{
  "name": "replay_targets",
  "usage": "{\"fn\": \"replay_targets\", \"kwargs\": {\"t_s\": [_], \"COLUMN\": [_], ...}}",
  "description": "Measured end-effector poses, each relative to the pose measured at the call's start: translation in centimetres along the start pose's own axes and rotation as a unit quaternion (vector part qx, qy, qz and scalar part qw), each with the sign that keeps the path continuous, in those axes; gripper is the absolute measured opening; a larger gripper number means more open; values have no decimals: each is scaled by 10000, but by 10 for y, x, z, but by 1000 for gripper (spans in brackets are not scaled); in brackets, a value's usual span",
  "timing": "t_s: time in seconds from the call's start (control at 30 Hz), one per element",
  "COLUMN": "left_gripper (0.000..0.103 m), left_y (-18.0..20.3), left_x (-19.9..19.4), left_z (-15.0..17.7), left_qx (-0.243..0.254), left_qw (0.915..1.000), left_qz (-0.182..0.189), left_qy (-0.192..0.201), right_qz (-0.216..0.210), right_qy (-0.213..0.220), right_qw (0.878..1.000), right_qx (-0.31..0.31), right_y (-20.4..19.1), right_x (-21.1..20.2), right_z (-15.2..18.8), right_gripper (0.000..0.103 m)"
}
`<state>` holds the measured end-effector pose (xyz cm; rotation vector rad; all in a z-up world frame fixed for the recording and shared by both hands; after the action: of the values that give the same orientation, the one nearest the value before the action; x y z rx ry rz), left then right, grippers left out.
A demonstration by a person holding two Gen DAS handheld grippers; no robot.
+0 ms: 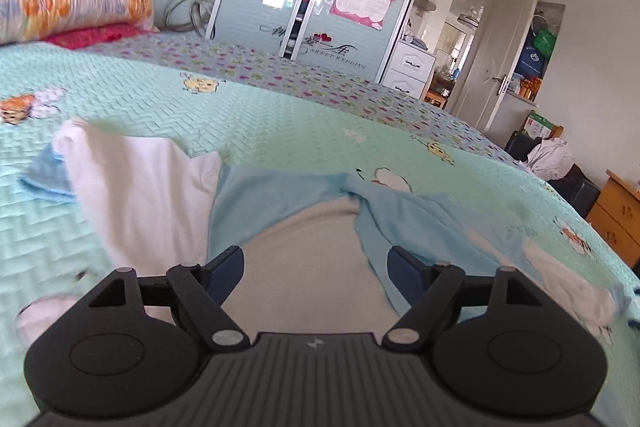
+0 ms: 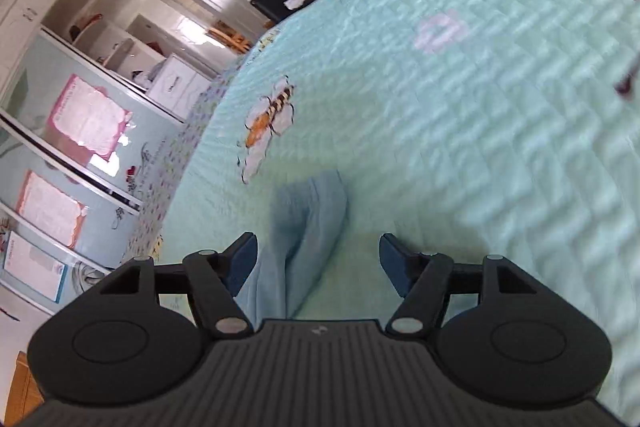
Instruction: Fold clothes
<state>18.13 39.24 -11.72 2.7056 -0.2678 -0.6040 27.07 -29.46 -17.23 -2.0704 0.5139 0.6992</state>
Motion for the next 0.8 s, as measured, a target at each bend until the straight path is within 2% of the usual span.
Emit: {"fn": "replay_targets", "kwargs": {"t_s": [0.13, 0.23, 0.27, 0.3, 0.33, 0.37, 0.4, 0.47, 0.57, 0.67, 0.7, 0.73, 0.77, 0.8], "left_gripper": [83, 83, 83, 83, 83, 83, 83, 83, 83, 83, 83, 83, 83, 83], "left_y": [15, 16, 18, 20, 23, 26, 29, 36, 40, 43, 44, 47, 52, 56], "left_x": [-33, -39, -39, -40, -42, -43, -46, -53, -60, -61, -60, -60, -61, -62], "left_z": [26, 34, 33, 31, 30, 28, 26, 22, 21, 25, 26, 27, 27, 27], "left_qx": [-230, -425, -422, -371, -320, -272, -224, -101, -18, -61, -86, -104, -79, -55], "left_qw": [9991, 9971, 9966, 9964, 9960, 9958, 9957, 9955, 9953, 9948, 9947, 9949, 9953, 9956], "left_qz": [-236, -398, -452, -503, -553, -595, -611, -644, -665, -641, -624, -587, -531, -476], "left_qy": [-249, -486, -544, -581, -617, -648, -665, -687, -702, -785, -809, -810, -808, -806], "right_qz": [-318, -473, -516, -553, -566, -678, -817, -1500, -1646, -1704, -1473, -1158, -1016, -920], "right_qy": [-221, -258, -339, -440, -618, -605, -534, -148, -185, -269, -177, -3, 71, 114], "right_qw": [9991, 9985, 9979, 9965, 9933, 9897, 9853, 9669, 9374, 8984, 8982, 9081, 9260, 9436], "right_qx": [140, -19, -221, -456, -798, -1107, -1399, -2059, -3064, -4038, -4138, -4024, -3636, -3178], "right_y": [-1, -6, -9, -12, -17, -21, -24, -28, -10, 12, 22, 33, 44, 55], "right_x": [26, 41, 46, 50, 55, 50, 43, 3, -47, -96, -105, -112, -118, -123], "right_z": [-23, -34, -37, -39, -40, -41, -43, -44, -27, -10, -7, -9, -12, -16], "right_gripper": [68, 68, 62, 51, 18, 13, 13, 12, 12, 14, 18, 30, 34, 34]}}
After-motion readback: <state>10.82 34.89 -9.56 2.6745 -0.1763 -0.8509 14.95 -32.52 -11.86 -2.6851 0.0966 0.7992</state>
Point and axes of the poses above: each gripper's, at about its wrist camera, not at the fingertips, and x roughly the way its jaws point, y to its right, z to its underside, the point moved 4 cm from there along x, roughly the way its jaws point, and after that the axes turned 13 degrees about z, right-handed, at the moved point
